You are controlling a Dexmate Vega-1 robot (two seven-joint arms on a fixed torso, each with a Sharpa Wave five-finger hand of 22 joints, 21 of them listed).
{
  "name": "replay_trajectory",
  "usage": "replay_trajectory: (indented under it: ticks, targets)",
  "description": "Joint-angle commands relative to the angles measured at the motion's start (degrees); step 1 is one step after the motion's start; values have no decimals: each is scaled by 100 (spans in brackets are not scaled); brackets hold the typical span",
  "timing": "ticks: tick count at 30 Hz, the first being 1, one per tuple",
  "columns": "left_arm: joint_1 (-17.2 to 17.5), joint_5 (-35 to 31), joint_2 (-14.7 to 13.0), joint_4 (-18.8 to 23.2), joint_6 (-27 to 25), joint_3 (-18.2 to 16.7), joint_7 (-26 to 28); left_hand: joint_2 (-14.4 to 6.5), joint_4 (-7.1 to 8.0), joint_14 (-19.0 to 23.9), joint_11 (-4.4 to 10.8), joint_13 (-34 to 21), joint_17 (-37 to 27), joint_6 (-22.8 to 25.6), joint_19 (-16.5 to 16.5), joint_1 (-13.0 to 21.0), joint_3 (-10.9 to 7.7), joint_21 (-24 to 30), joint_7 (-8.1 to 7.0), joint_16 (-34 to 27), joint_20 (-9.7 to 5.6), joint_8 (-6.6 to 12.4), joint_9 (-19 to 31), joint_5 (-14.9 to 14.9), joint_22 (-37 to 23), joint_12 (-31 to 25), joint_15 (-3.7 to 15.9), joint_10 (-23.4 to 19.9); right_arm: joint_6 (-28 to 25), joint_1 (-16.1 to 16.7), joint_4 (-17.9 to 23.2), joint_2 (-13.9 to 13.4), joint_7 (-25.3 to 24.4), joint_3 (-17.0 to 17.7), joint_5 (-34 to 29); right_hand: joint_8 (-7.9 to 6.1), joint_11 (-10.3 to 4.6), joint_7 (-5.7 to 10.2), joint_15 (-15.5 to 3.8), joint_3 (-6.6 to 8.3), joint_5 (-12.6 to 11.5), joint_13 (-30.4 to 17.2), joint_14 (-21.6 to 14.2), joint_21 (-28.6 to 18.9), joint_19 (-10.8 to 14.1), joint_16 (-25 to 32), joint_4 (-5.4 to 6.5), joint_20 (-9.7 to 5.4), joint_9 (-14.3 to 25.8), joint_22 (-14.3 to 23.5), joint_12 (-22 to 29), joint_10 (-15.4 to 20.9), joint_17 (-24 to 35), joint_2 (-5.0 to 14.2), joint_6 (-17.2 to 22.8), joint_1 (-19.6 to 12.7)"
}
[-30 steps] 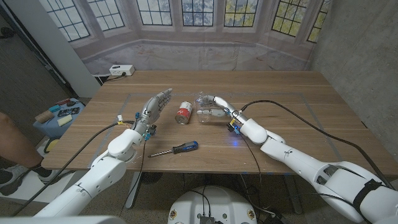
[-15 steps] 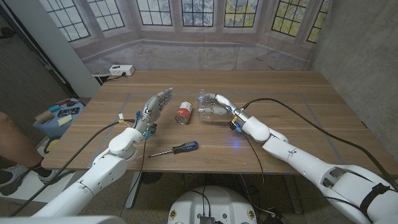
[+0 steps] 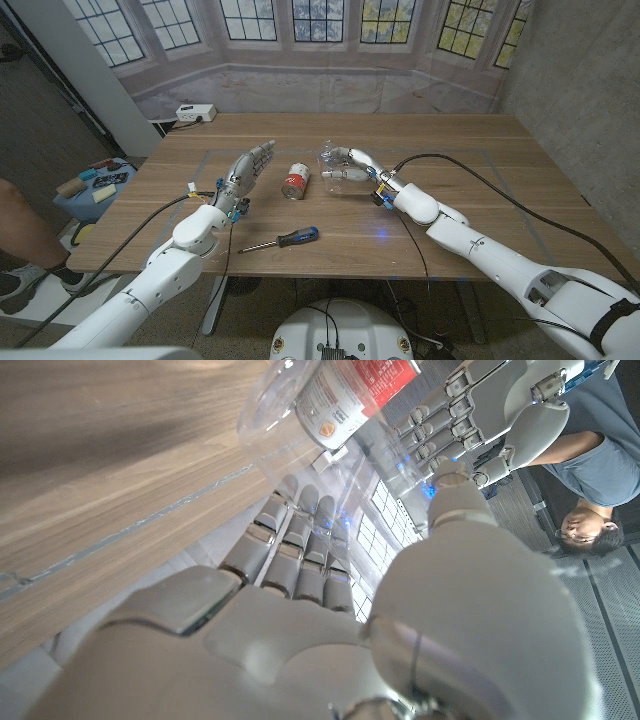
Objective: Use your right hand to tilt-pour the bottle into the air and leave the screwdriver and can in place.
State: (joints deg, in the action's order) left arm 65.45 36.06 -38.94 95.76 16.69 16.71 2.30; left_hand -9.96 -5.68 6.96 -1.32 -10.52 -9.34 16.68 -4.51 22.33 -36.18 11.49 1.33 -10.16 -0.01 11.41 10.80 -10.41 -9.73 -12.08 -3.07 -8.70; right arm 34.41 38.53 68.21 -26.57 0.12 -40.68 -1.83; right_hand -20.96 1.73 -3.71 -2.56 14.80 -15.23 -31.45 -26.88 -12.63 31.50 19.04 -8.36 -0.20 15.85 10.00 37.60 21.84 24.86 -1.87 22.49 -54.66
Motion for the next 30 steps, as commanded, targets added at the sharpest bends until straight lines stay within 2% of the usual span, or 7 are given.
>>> replay_trajectory:
  ticks: [1, 10, 30]
  targets:
    - [7, -8, -9, -10, 7, -25, 35, 14, 23, 35, -12, -31, -18, 58, -47, 21, -10, -15, 12, 2, 15, -10, 20, -46, -32, 2, -10, -55, -263, 75, 344, -223, 170, 145, 164, -32, 14, -24, -190, 7, 40, -21, -13, 9, 25, -10, 18, 16, 14, 17, 51, -25, 24, -13, 6, 75]
    - [5, 1, -21, 7, -21, -21, 26, 13, 20, 31, -4, -32, -19, 60, -47, 22, -5, -16, 19, 3, 16, -17, 21, -44, -32, 4, -13, -63, -301, 98, 413, -369, 309, 238, 297, -18, 35, -33, -170, -3, 65, -43, 5, 26, 13, -41, 39, 32, 17, 18, 50, -71, 54, -38, -28, 142]
    - [53, -56, -36, 57, 0, -48, 102, 12, 16, 30, -4, -33, -18, 58, -45, 25, -2, -18, 14, 4, 12, -27, 22, -44, -33, 10, -12, -67, -507, 343, 854, -662, 137, 556, 404, -34, 45, -37, -186, 28, 88, -76, -58, 37, 32, -60, 32, 41, 23, 20, 94, -22, 102, -46, 18, 167]
